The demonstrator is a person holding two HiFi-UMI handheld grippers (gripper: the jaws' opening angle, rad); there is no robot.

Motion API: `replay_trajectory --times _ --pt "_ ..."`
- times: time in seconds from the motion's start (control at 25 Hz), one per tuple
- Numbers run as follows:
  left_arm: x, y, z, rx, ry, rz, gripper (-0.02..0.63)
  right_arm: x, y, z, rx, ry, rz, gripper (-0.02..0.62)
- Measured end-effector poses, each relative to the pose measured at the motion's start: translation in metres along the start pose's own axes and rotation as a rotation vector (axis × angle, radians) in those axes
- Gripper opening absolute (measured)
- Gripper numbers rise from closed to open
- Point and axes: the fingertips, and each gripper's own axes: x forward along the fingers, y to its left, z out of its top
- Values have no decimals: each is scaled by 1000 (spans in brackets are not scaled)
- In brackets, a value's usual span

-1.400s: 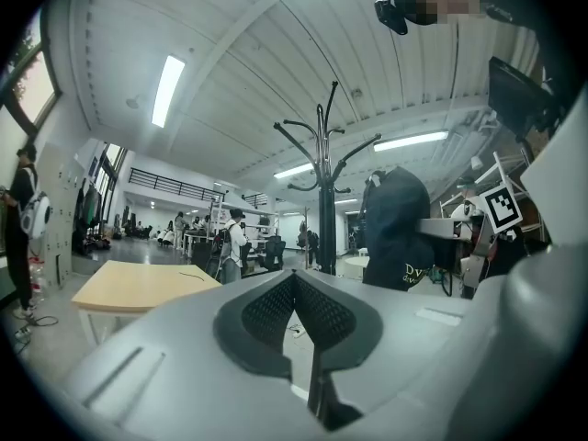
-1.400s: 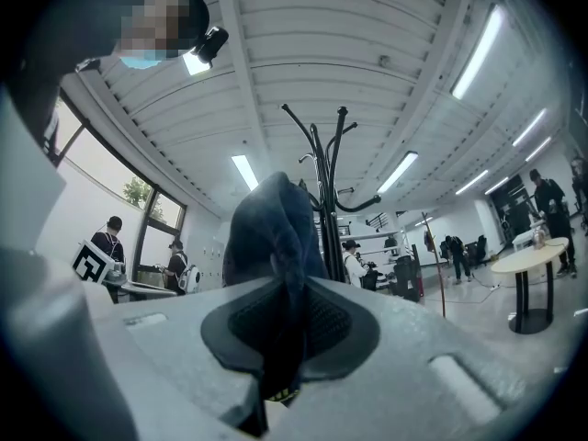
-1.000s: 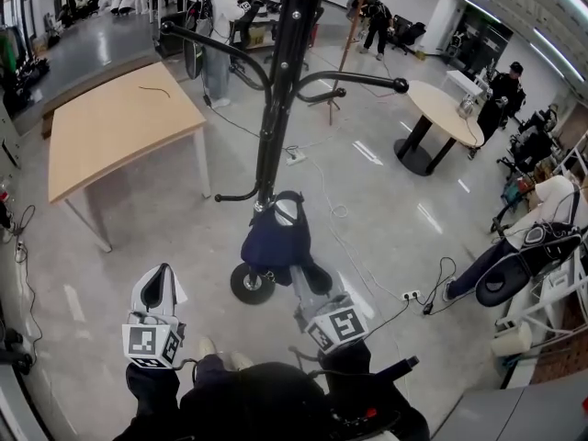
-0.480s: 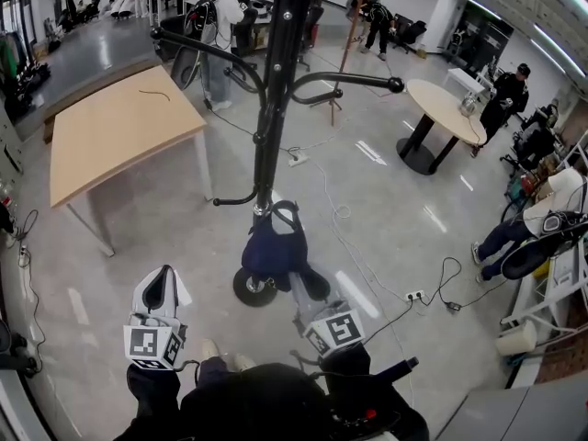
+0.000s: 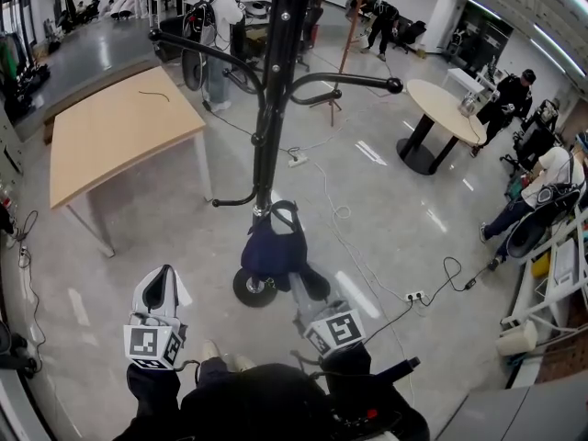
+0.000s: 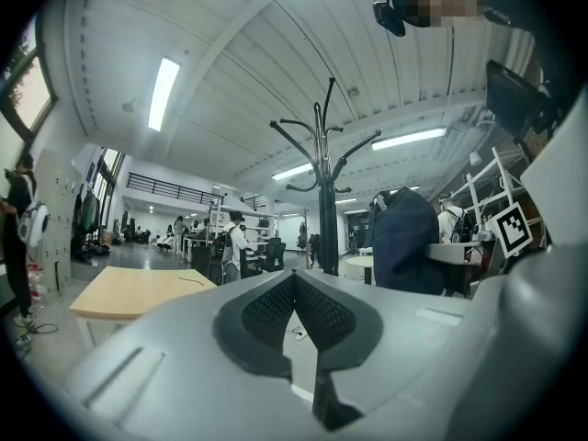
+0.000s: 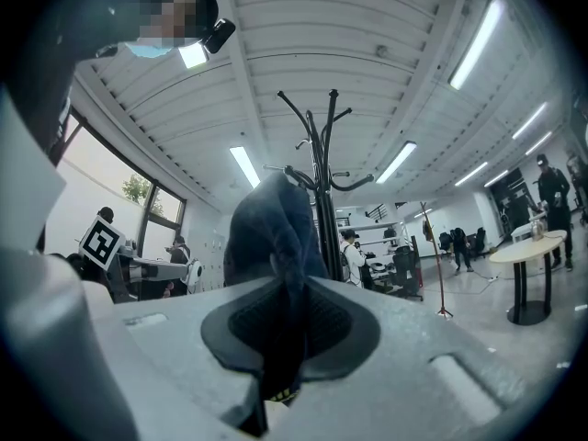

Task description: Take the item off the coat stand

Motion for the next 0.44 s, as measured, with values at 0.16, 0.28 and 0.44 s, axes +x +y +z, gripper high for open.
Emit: replay_trajectory --times 0.16,0.28,0.44 --pt "0 -1 -1 -2 2 -5 3 -1 0 0 -2 1 -1 35" --pt "-1 0 -2 -4 4 -4 3 -2 1 0 -1 4 -5 35" --pt "-2 2 -2 -3 4 -4 3 -1 2 0 1 5 -7 35"
